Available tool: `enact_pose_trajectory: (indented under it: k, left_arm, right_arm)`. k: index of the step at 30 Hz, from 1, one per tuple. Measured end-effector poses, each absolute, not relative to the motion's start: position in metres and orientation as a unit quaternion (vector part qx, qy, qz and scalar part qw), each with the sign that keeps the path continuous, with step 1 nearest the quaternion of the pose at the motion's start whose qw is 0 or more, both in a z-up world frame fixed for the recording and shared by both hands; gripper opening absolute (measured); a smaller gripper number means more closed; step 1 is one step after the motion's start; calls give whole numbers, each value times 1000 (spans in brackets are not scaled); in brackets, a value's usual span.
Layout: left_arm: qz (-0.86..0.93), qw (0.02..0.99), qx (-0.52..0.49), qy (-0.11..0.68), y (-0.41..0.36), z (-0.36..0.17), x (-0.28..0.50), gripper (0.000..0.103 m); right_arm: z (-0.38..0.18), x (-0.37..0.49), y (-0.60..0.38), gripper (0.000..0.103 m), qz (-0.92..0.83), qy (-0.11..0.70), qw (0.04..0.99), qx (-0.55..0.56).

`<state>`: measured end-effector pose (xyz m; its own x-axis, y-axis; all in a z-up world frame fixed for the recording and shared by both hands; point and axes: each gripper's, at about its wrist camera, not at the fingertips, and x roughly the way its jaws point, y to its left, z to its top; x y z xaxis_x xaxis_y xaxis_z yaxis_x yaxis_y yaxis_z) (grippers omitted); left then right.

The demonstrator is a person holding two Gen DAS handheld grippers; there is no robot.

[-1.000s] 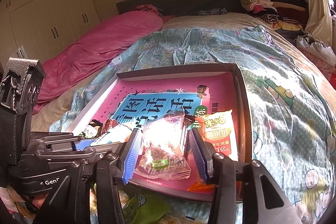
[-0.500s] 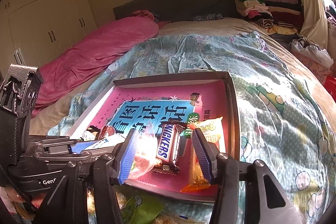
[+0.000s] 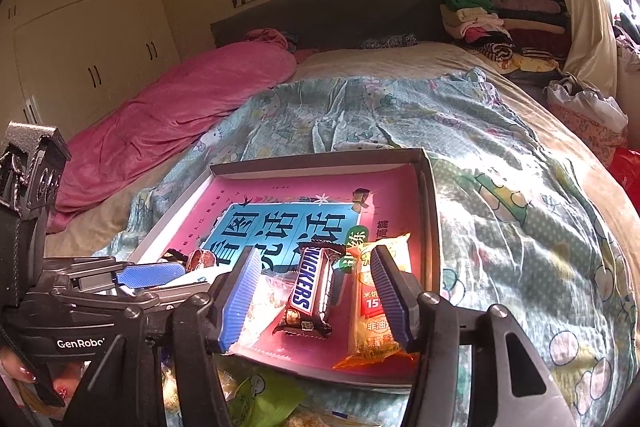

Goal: Organize snacks
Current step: 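Release the pastry bag in the box with the right tool while the left releases the wafer bag, then withdraw both open tools from the box back over the snack pile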

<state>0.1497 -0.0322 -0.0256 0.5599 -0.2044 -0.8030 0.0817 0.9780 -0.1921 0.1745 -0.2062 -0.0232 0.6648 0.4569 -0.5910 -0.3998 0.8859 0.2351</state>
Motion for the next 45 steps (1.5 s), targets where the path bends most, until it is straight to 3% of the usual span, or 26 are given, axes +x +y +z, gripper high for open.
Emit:
enact_pose_trajectory:
  k: [15,45]
  left_arm:
    - [-76,890,-83,441,-22,-10,143,74]
    - [-41,910,-84,405,7,22,113,76]
  right_arm:
    - [-20,171,-205,64,232,326,915,38]
    - [12,150,-234,85,214,270,937,56]
